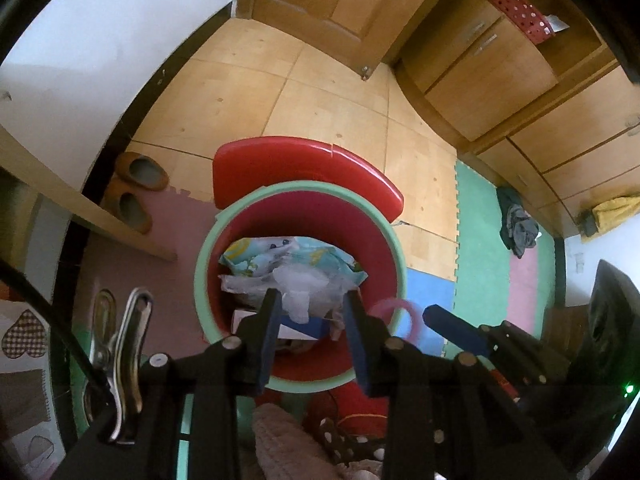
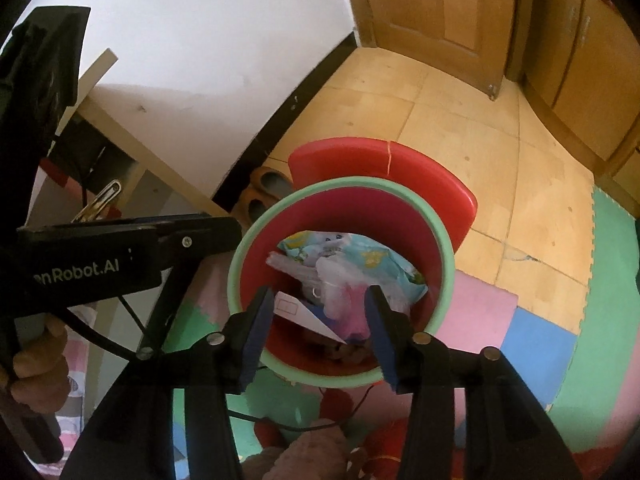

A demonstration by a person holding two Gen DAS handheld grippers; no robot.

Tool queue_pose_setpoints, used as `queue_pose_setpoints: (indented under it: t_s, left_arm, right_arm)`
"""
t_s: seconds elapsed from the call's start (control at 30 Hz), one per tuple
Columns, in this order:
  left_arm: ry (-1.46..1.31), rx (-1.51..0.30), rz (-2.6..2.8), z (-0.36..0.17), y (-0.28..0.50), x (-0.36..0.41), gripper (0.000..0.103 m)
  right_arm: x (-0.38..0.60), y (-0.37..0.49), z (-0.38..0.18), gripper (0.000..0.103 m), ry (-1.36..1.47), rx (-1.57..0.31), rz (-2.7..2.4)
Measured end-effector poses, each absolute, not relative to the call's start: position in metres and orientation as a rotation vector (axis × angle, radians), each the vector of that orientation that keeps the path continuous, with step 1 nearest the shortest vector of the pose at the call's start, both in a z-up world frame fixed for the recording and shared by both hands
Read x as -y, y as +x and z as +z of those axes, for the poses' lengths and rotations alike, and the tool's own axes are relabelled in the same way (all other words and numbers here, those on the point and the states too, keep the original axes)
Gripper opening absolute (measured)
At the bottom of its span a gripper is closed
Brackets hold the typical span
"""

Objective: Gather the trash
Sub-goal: 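Open both tools over the red bucket to drop the ring and tissue, then move both open tools away from the bucket back over the bed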

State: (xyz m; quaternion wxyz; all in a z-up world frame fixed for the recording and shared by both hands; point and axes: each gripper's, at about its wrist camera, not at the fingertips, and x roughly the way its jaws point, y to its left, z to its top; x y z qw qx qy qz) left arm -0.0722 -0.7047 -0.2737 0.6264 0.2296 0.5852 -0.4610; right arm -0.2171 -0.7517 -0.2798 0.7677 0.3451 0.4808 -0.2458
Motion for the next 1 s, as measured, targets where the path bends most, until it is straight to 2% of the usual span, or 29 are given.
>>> queue_pose_setpoints:
  t_s: [0.2,0.6,1.0]
  left_arm:
    - [0.509,-1.333,-1.034,-0.261,-0.068,0.695,0.033]
    - [0.477,-1.285,-1.027,-0.227,-0.07,0.675,0.033]
    - [0.437,-1.223,-1.031,-0.171,-0.073,0.633,0.033]
  right_arm:
    - [0.749,-0.214,-0.275,0.058,0.73,-1.039,-0.523]
    - [0.739,-0.22,-0.25,0.059,0.704,-1.024,-0.513]
    - [0.714,-0.22,-0.193,0.059,0.662,-0.954,-0.504]
